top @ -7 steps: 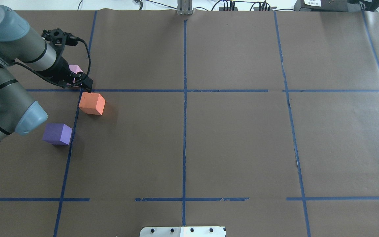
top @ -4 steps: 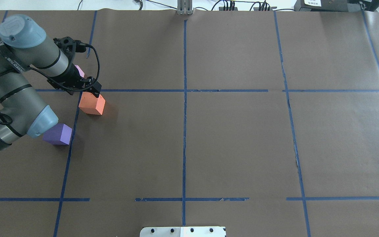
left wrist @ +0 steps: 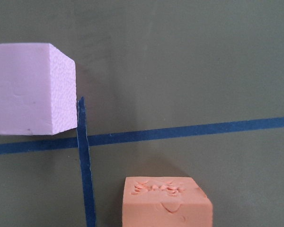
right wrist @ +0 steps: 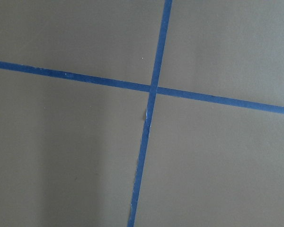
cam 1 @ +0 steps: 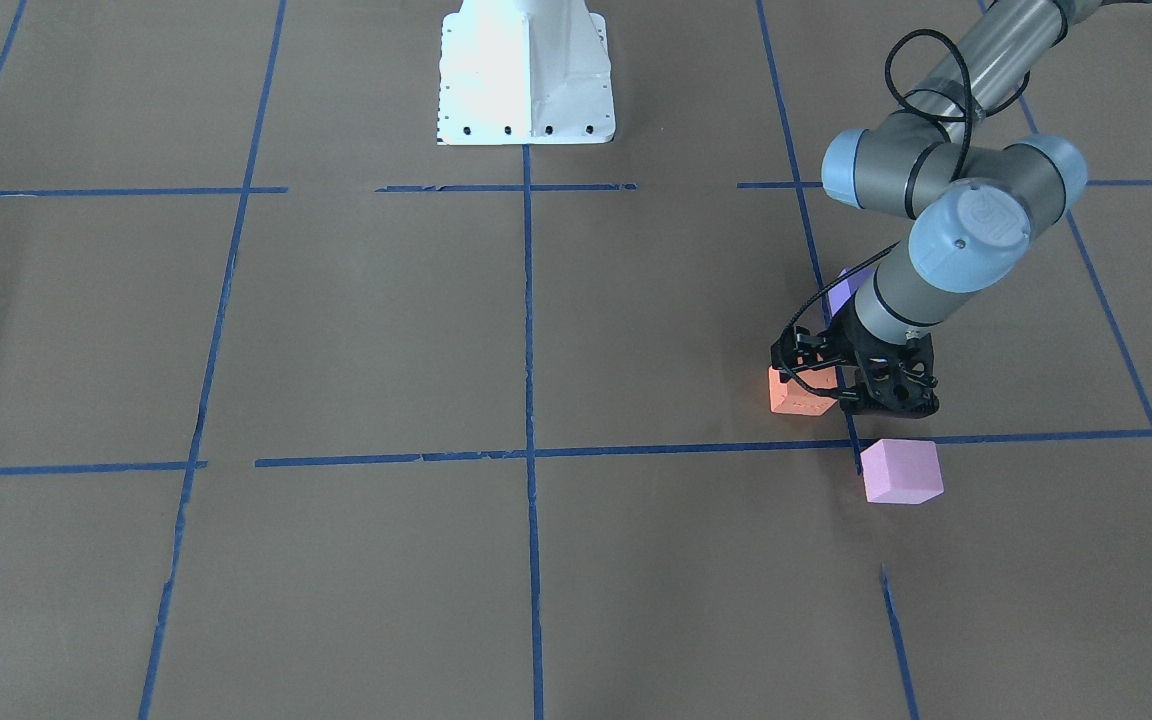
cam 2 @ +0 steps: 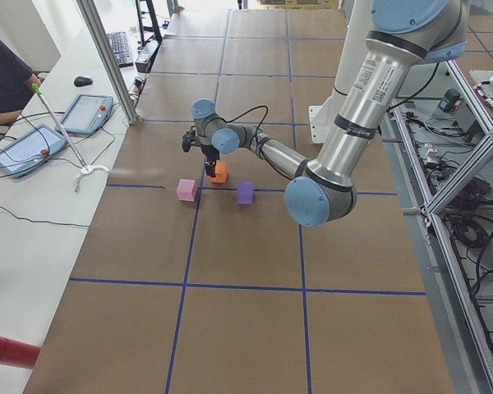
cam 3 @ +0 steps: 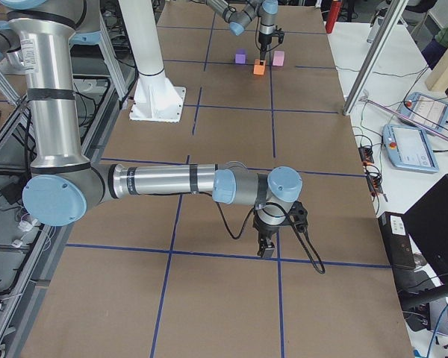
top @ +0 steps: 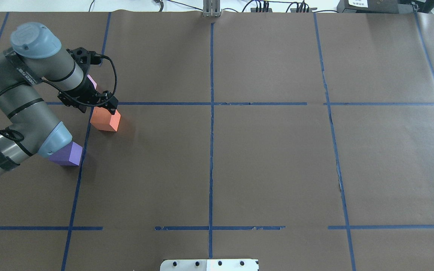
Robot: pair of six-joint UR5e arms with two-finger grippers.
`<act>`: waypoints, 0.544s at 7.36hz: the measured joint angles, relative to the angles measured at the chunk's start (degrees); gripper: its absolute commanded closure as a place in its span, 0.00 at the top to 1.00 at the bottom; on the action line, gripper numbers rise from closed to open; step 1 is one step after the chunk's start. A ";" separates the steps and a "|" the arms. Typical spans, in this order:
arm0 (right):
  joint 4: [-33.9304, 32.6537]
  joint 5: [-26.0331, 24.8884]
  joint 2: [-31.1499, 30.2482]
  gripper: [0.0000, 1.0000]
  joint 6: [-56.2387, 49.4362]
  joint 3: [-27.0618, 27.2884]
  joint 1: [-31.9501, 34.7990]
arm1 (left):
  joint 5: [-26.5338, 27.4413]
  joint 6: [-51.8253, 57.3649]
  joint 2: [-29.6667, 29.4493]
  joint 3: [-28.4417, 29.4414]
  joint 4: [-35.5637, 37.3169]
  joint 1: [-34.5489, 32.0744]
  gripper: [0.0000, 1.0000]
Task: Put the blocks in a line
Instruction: 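Move the left gripper down over the orange cube, then close the left gripper on the orange cube and lift it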
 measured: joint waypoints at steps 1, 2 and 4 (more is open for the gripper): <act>0.00 0.00 0.00 1.00 0.00 0.00 0.00 | -0.03 0.01 -0.17 0.78 -0.41 0.53 0.98; 0.00 0.00 0.00 1.00 0.00 0.00 0.00 | -0.04 0.04 -0.30 1.53 -1.07 1.06 0.96; 0.00 0.00 0.00 1.00 0.00 0.00 0.00 | -0.04 0.02 -0.66 2.81 -2.18 1.54 0.64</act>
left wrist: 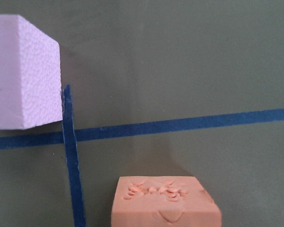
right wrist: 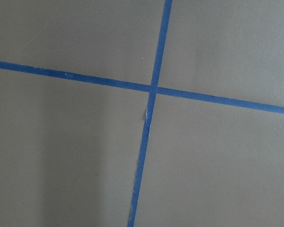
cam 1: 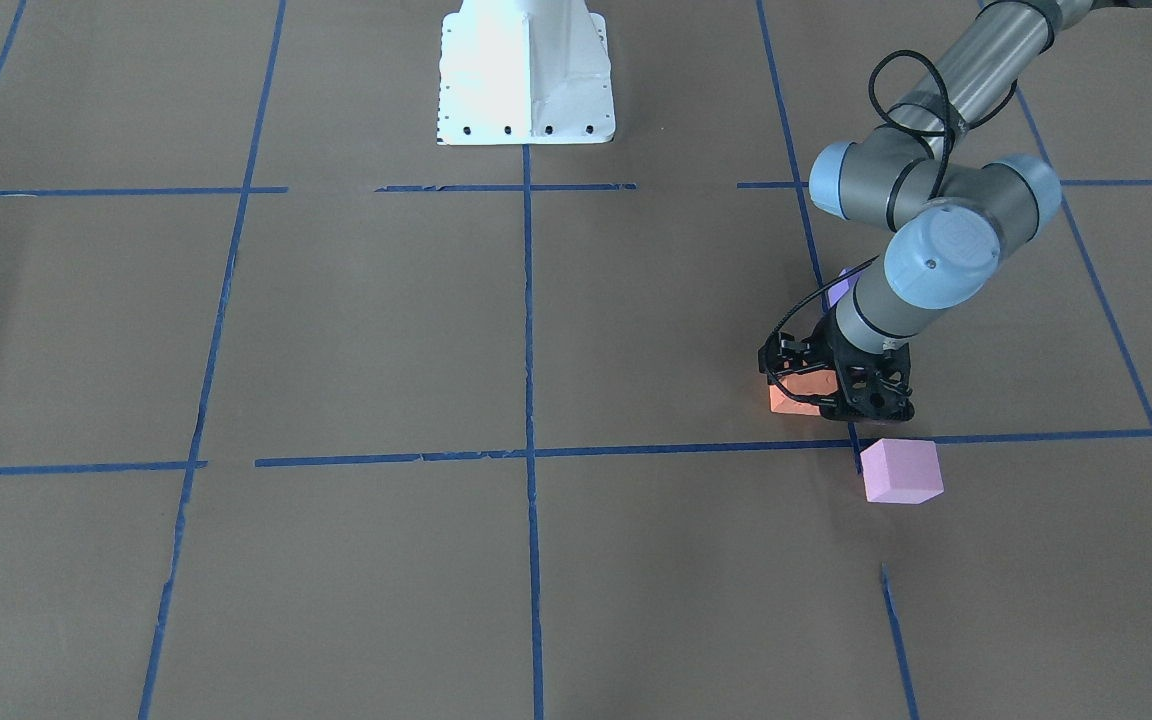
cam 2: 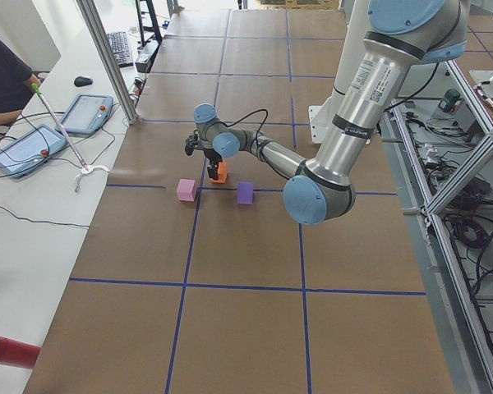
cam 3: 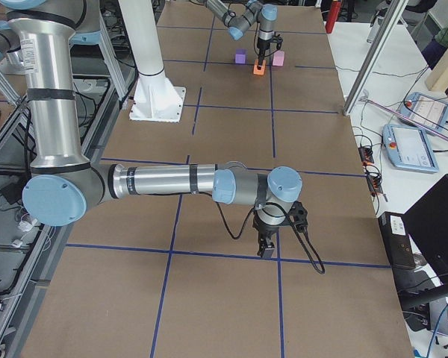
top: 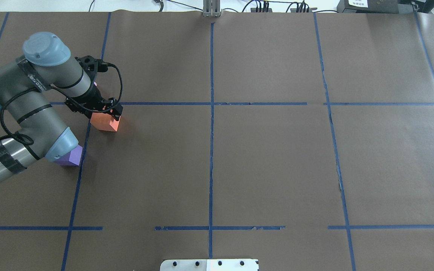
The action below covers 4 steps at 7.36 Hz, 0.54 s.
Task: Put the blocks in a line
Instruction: 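Close the left gripper on the orange cube and lift it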
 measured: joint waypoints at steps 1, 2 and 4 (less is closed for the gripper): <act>0.00 0.00 0.00 1.00 0.00 0.00 0.00 | -0.02 -0.02 -0.13 0.32 -0.29 0.08 0.40; 0.00 0.00 0.00 1.00 0.00 0.00 0.00 | -0.06 -0.03 -0.24 0.45 -0.49 0.13 0.25; 0.00 0.00 0.00 1.00 0.00 0.00 0.00 | -0.09 -0.15 -0.34 0.14 -0.60 0.05 0.22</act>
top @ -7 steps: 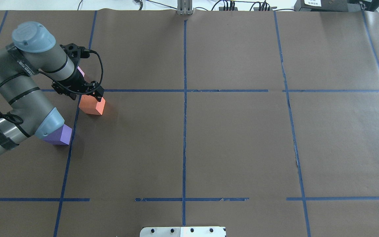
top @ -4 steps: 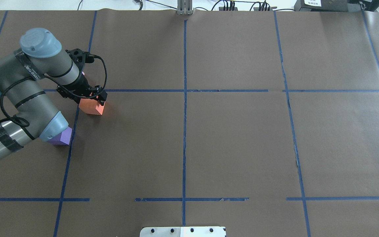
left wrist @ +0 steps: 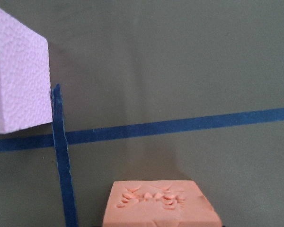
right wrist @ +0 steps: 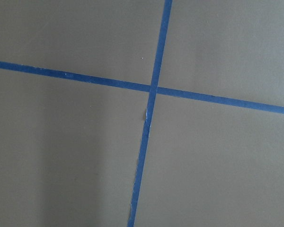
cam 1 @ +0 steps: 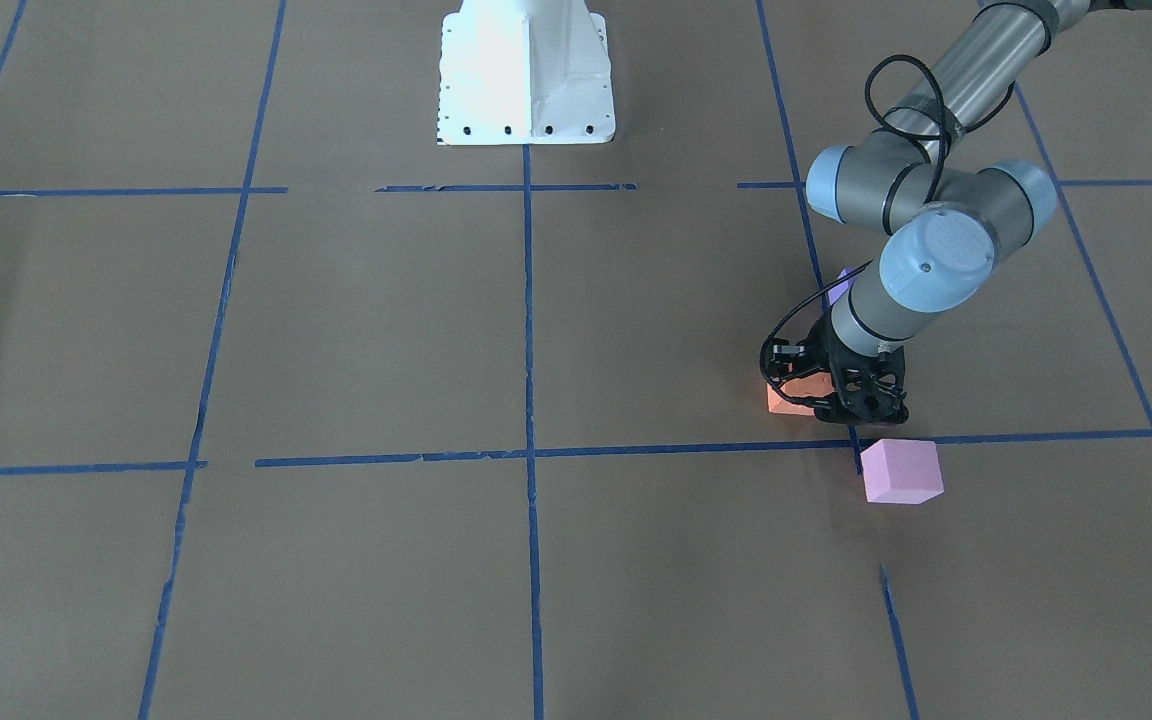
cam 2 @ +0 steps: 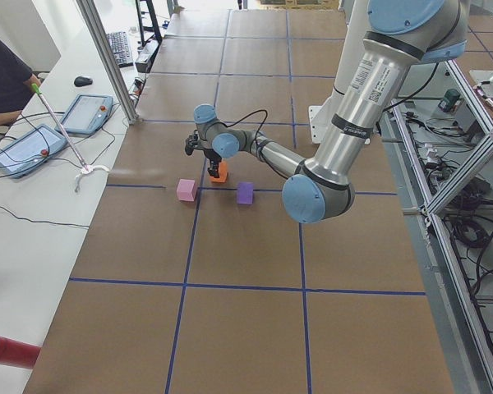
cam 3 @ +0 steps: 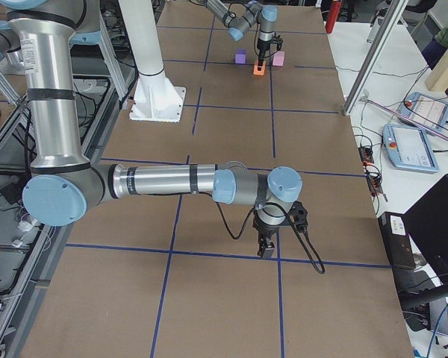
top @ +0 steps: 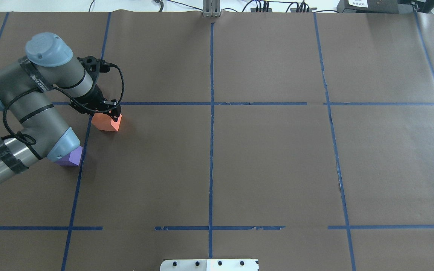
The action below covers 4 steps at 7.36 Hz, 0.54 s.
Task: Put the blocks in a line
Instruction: 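Close the left gripper on the orange cube and lift it, then carry the orange cube toward the gap between the pink and purple cubes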
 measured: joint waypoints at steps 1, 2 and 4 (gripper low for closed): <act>0.00 0.00 0.02 1.00 0.00 0.00 0.00 | 0.00 -0.08 0.02 -1.32 0.28 -0.99 0.23; 0.00 0.00 0.03 1.00 0.00 0.00 0.00 | -0.20 -0.02 0.21 -3.94 1.56 -2.81 0.24; 0.00 0.00 0.01 1.00 0.00 0.00 0.00 | -1.25 0.32 2.24 -10.02 5.02 -6.43 0.25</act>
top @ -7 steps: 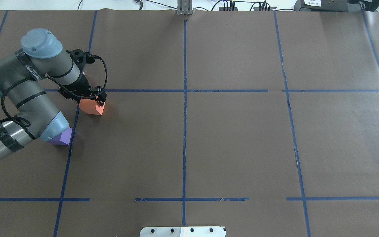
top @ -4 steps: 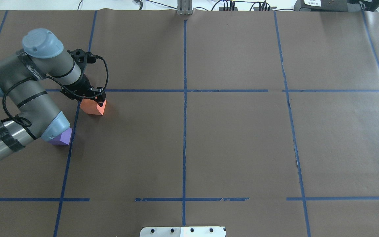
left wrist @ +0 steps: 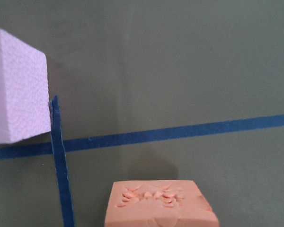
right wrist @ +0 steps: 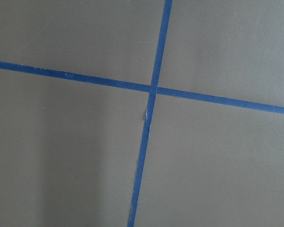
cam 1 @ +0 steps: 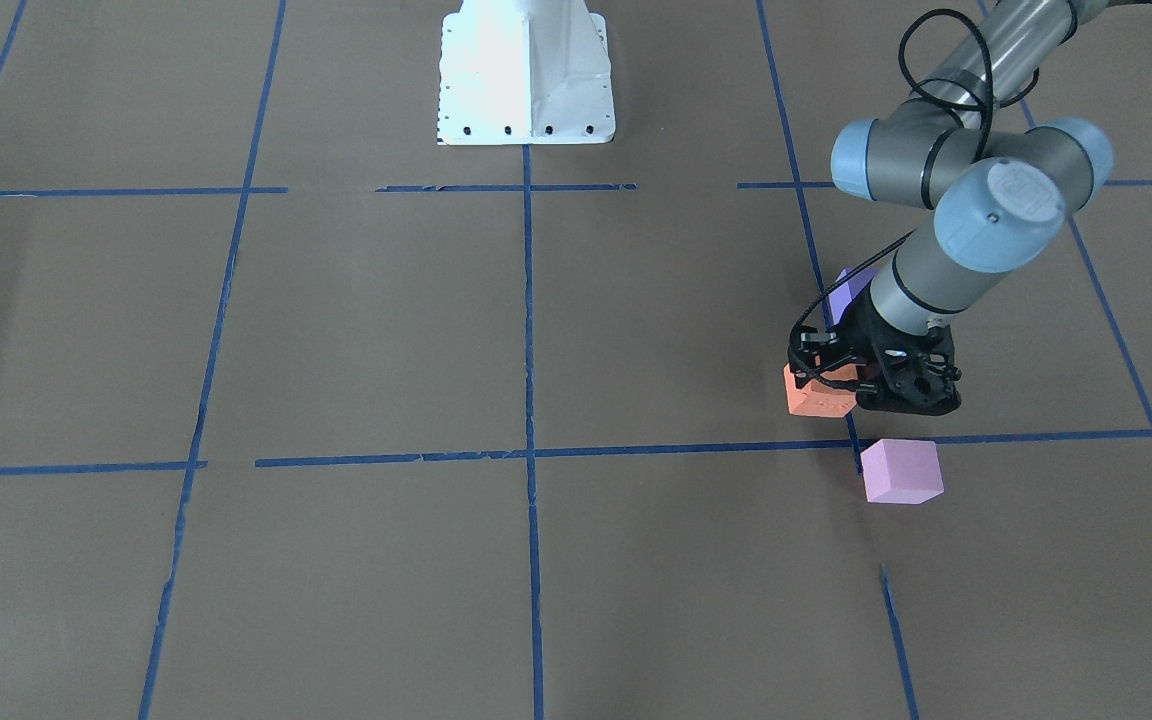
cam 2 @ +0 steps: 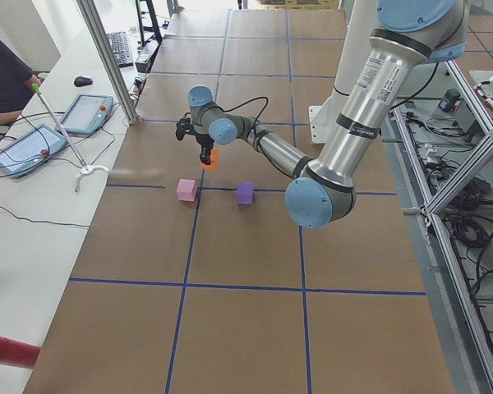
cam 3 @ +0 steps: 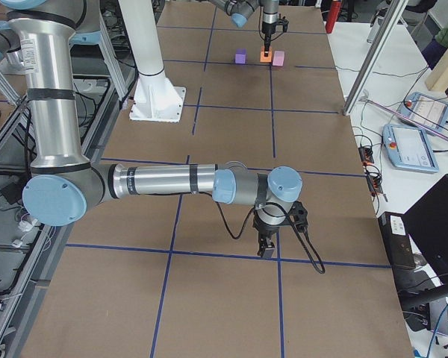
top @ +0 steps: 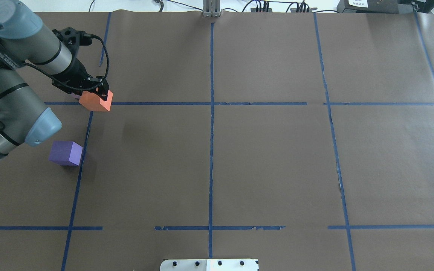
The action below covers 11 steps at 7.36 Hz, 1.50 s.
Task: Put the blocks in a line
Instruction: 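Carry the orange cube toward the gap between the pink and purple cubes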
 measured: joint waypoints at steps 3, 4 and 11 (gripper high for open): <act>0.00 0.00 -0.01 1.00 0.00 0.00 0.00 | -0.37 5.17 7.87 -4.54 1.68 -3.25 0.25; 0.00 0.00 -0.01 1.00 0.00 0.00 0.00 | -0.42 6.81 8.97 -4.42 1.74 -3.39 0.25; 0.00 0.00 -0.01 1.00 0.00 0.00 0.00 | -2.93 7.44 7.10 5.43 -2.80 -2.14 0.27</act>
